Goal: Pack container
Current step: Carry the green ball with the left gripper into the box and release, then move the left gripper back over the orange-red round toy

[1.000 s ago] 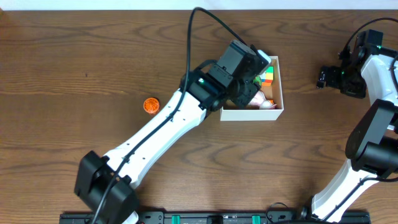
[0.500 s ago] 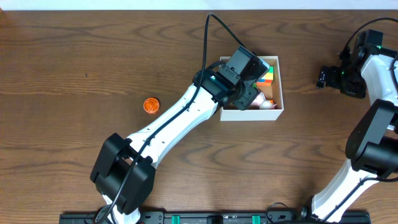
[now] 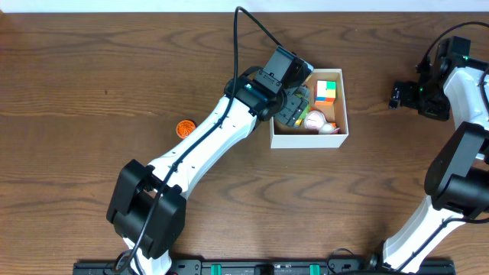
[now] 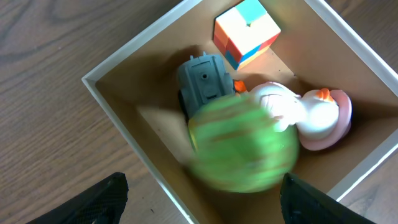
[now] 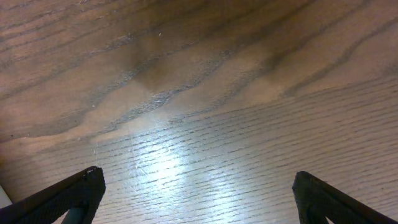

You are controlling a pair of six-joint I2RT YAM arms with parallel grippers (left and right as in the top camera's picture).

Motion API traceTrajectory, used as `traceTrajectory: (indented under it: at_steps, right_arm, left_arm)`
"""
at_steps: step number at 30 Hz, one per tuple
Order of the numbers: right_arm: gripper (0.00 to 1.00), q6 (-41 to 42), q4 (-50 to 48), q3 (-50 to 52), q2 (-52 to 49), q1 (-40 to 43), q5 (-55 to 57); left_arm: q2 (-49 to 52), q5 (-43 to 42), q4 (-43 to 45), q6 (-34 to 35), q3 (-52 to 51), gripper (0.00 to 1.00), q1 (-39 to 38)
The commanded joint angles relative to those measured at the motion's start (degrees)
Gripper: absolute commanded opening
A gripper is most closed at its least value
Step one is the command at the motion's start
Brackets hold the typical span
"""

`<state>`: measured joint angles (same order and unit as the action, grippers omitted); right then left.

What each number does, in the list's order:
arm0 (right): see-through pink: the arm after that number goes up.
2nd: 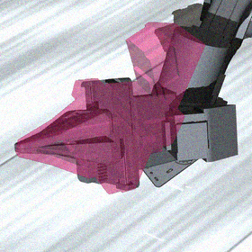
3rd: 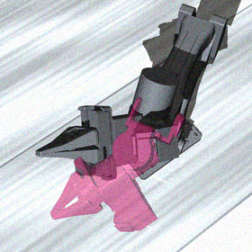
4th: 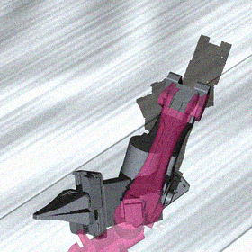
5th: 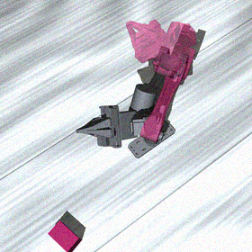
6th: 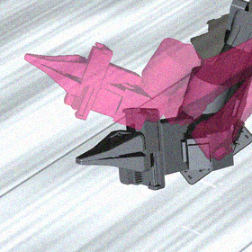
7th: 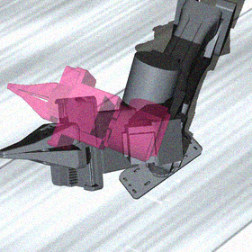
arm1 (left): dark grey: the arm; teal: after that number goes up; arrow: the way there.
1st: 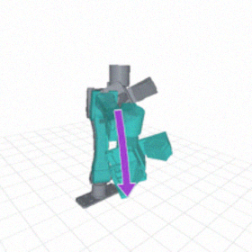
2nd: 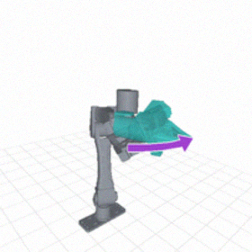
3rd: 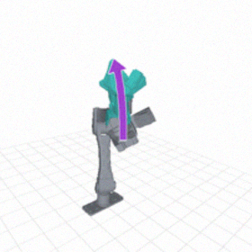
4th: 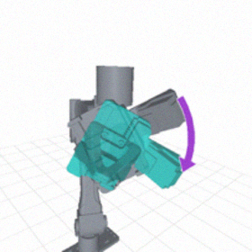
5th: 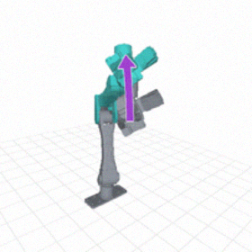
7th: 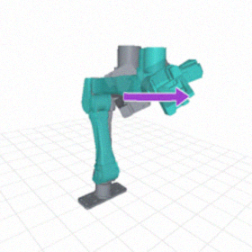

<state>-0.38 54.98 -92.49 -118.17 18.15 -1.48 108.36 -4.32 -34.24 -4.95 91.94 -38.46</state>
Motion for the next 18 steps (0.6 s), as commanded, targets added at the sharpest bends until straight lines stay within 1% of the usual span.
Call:
traceTrajectory:
  at_steps: [1, 18]
  right_arm:
    - [0.99, 0.76, -0.11, 0.15, 0.04, 0.26, 0.15]
    - [0.99, 0.76, -0.11, 0.15, 0.04, 0.26, 0.15]
  left_arm:
    - [-0.33, 0.46, -0.13, -0.15, 0.17, 0.79, -0.09]
    - [-0.33, 0.46, -0.22, -0.15, 0.17, 0.8, -0.07]
